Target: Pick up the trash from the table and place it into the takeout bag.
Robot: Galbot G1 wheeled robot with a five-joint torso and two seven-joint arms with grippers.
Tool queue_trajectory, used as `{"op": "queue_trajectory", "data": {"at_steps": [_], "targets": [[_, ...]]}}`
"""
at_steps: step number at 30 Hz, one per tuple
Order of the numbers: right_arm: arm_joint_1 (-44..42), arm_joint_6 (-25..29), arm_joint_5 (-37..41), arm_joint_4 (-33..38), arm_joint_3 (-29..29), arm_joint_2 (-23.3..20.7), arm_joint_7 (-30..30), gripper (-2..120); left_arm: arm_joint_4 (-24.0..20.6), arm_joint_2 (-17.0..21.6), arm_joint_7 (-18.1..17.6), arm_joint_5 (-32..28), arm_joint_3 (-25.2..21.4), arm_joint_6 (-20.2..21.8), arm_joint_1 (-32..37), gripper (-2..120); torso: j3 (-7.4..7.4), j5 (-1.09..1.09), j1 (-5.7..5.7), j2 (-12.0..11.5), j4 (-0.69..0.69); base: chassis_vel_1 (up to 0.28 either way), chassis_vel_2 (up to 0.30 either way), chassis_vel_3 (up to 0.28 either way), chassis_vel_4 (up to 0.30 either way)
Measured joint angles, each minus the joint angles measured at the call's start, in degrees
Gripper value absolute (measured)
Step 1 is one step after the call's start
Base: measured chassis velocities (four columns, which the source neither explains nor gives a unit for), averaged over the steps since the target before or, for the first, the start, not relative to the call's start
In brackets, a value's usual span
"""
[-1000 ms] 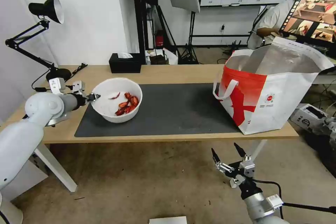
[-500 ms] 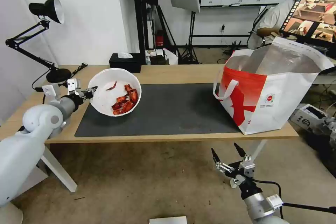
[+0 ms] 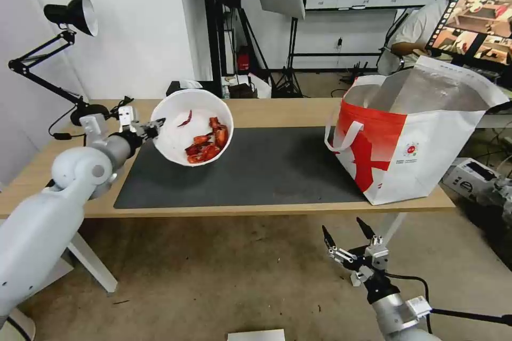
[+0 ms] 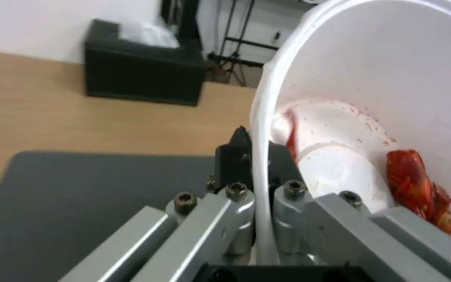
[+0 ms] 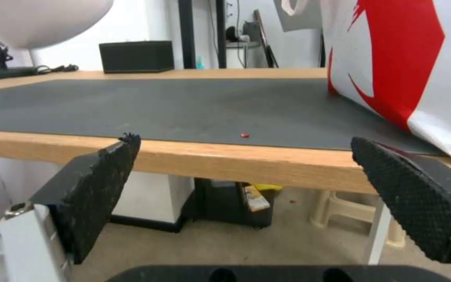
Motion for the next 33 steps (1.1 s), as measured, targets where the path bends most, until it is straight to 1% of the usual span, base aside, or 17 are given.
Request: {"op": "queue_trajectory", "data": {"at_steps": [1, 4, 5, 8, 9, 12, 14, 16, 19, 20, 21, 25, 26, 27, 29, 32, 33], "targets": [[0.0, 0.0, 0.0, 0.0, 0.0, 0.0, 0.0, 100, 0.0, 0.0, 0.0, 0.0, 0.0, 0.0, 0.0, 0, 0.0, 0.0, 0.0, 0.0, 0.0, 0.0, 0.0, 0.0, 0.0], [0.0, 0.0, 0.0, 0.0, 0.0, 0.0, 0.0, 100, 1.8, -2.4, -0.7, -0.6, 5.6, 0.0, -7.0, 0, 0.0, 0.01, 0.0, 0.0, -0.01, 0.0, 0.0, 0.0, 0.0], [0.0, 0.0, 0.0, 0.0, 0.0, 0.0, 0.0, 100, 1.8, -2.4, -0.7, -0.6, 5.6, 0.0, -7.0, 0, 0.0, 0.01, 0.0, 0.0, -0.01, 0.0, 0.0, 0.0, 0.0], [0.0, 0.0, 0.0, 0.0, 0.0, 0.0, 0.0, 100, 4.0, -5.4, -2.3, -1.9, 12.1, 0.3, -14.1, 0, 0.0, 0.01, 0.0, 0.0, -0.01, 0.0, 0.0, 0.0, 0.0], [0.0, 0.0, 0.0, 0.0, 0.0, 0.0, 0.0, 100, 4.0, -5.4, -2.3, -1.9, 12.1, 0.3, -14.1, 0, 0.0, 0.01, 0.0, 0.0, -0.01, 0.0, 0.0, 0.0, 0.0], [0.0, 0.0, 0.0, 0.0, 0.0, 0.0, 0.0, 100, 6.2, -8.1, -2.9, -2.9, 16.1, 0.5, -18.6, 0, 0.0, 0.0, 0.0, 0.0, 0.0, 0.0, 0.0, 0.0, 0.0], [0.0, 0.0, 0.0, 0.0, 0.0, 0.0, 0.0, 100, 6.5, -8.4, -3.0, -3.0, 16.5, 0.5, -19.0, 0, 0.0, 0.0, 0.0, 0.0, 0.0, 0.0, 0.0, 0.0, 0.0], [0.0, 0.0, 0.0, 0.0, 0.0, 0.0, 0.0, 100, 8.4, -10.9, -3.7, -4.3, 19.4, 0.7, -22.5, 0, 0.01, 0.0, 0.01, 0.0, -0.02, 0.0, 0.0, 0.0, 0.0], [0.0, 0.0, 0.0, 0.0, 0.0, 0.0, 0.0, 100, 9.8, -12.7, -4.2, -5.1, 21.4, 0.9, -25.5, 0, 0.0, 0.0, 0.01, 0.0, -0.03, 0.0, 0.0, 0.0, 0.0], [0.0, 0.0, 0.0, 0.0, 0.0, 0.0, 0.0, 100, 11.3, -14.3, -4.7, -5.6, 23.3, 1.1, -28.8, 0, 0.01, 0.02, 0.01, 0.0, -0.02, 0.0, 0.0, 0.0, 0.0], [0.0, 0.0, 0.0, 0.0, 0.0, 0.0, 0.0, 100, 11.3, -14.3, -4.7, -5.6, 23.3, 1.1, -28.8, 0, 0.01, 0.02, 0.01, 0.0, -0.02, 0.0, 0.0, 0.0, 0.0], [0.0, 0.0, 0.0, 0.0, 0.0, 0.0, 0.0, 100, 17.5, -19.6, -5.5, -7.6, 26.7, 1.3, -39.1, 0, 0.0, 0.01, 0.01, 0.0, -0.01, 0.0, 0.0, 0.0, 0.0], [0.0, 0.0, 0.0, 0.0, 0.0, 0.0, 0.0, 100, 17.5, -19.6, -5.5, -7.6, 26.7, 1.3, -39.1, 0, 0.0, 0.01, 0.01, 0.0, -0.01, 0.0, 0.0, 0.0, 0.0], [0.0, 0.0, 0.0, 0.0, 0.0, 0.0, 0.0, 100, 19.8, -21.2, -5.5, -8.0, 27.5, 1.4, -42.0, 0, 0.0, 0.01, 0.01, 0.0, -0.01, 0.0, 0.0, 0.0, 0.0], [0.0, 0.0, 0.0, 0.0, 0.0, 0.0, 0.0, 100, 20.9, -22.2, -5.5, -8.2, 28.1, 1.5, -43.4, 0, 0.0, 0.0, 0.01, 0.0, 0.01, 0.0, 0.0, 0.0, 0.0], [0.0, 0.0, 0.0, 0.0, 0.0, 0.0, 0.0, 100, 24.6, -27.7, -5.4, -8.5, 30.4, 1.6, -47.0, 0, 0.0, 0.0, 0.0, 0.0, 0.0, 0.0, 0.0, 0.0, 0.0], [0.0, 0.0, 0.0, 0.0, 0.0, 0.0, 0.0, 100, 24.6, -27.7, -5.4, -8.5, 30.4, 1.6, -47.0, 0, 0.0, 0.0, 0.0, 0.0, 0.0, 0.0, 0.0, 0.0, 0.0]]}}
